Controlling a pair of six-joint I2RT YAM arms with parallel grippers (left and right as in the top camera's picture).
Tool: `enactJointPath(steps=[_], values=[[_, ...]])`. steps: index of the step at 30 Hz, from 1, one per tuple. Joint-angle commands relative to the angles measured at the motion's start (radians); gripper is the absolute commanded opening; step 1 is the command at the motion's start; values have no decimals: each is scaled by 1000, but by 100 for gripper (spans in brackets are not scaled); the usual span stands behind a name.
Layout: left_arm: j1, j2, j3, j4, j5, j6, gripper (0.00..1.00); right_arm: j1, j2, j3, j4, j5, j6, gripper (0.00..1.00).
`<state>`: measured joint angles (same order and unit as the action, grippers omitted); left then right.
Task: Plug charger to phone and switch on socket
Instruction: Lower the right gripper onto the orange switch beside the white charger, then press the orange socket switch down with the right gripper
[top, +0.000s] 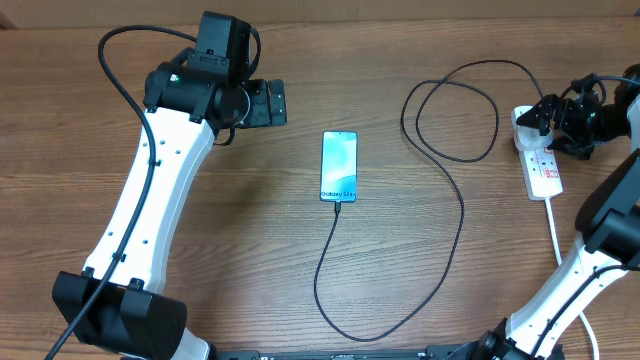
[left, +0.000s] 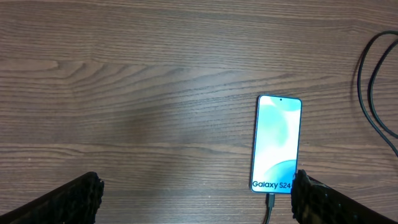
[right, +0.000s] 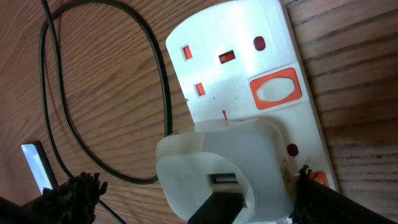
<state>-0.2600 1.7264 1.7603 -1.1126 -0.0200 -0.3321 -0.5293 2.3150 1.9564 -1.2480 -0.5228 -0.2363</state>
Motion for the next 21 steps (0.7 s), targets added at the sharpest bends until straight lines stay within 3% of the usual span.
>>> enactJointPath(steps=[1,21], values=[[-2,3,-5,-2,-13,22,100,12,-1,-14,4,-9,4,100],[-2,3,-5,-2,-13,22,100,59,0,-85,35,6,4,100]])
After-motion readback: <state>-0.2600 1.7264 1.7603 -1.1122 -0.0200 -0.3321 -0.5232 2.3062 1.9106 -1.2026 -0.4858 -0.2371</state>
